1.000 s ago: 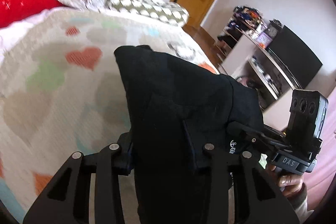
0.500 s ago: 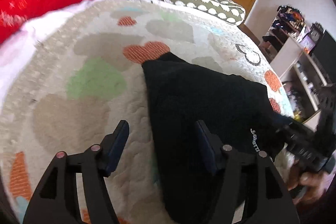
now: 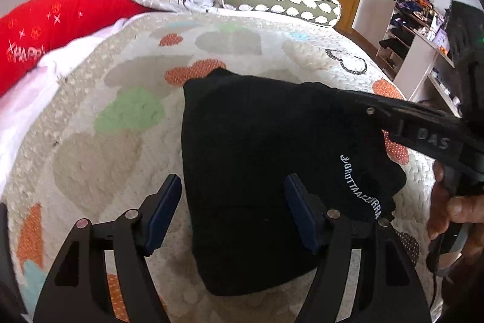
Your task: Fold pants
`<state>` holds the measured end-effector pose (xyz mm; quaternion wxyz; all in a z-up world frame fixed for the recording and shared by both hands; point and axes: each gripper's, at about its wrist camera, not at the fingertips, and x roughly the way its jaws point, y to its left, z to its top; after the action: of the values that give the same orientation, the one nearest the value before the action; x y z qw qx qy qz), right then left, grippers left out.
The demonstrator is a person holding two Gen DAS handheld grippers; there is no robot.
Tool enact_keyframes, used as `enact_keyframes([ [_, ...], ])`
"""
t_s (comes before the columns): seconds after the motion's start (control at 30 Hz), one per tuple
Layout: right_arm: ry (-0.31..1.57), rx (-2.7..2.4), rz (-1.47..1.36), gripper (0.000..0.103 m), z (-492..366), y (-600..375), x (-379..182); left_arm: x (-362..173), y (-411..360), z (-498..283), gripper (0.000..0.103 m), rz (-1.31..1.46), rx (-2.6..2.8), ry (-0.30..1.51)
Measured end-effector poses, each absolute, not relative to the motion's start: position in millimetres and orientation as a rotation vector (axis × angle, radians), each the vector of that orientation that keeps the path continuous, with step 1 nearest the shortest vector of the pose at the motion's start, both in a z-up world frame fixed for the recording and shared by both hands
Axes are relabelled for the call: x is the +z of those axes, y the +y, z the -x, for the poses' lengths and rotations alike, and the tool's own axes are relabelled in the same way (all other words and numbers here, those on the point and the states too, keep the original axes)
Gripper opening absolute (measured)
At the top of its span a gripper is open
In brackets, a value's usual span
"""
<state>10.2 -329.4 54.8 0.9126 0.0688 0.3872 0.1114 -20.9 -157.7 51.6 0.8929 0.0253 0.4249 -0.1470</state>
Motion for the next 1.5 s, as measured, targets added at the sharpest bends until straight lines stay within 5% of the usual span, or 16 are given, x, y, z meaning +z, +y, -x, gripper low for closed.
enact_keyframes([
  [1.17,0.84,0.179,-0.088,0.052,74,-327,46,53,-160,39,0.077,-0.015,-0.28,0.867],
  [1.5,0.715,0.103,-0.132,0.074,91,-326,84,83,-152,61,0.078,-0.042,-0.223,0.777],
])
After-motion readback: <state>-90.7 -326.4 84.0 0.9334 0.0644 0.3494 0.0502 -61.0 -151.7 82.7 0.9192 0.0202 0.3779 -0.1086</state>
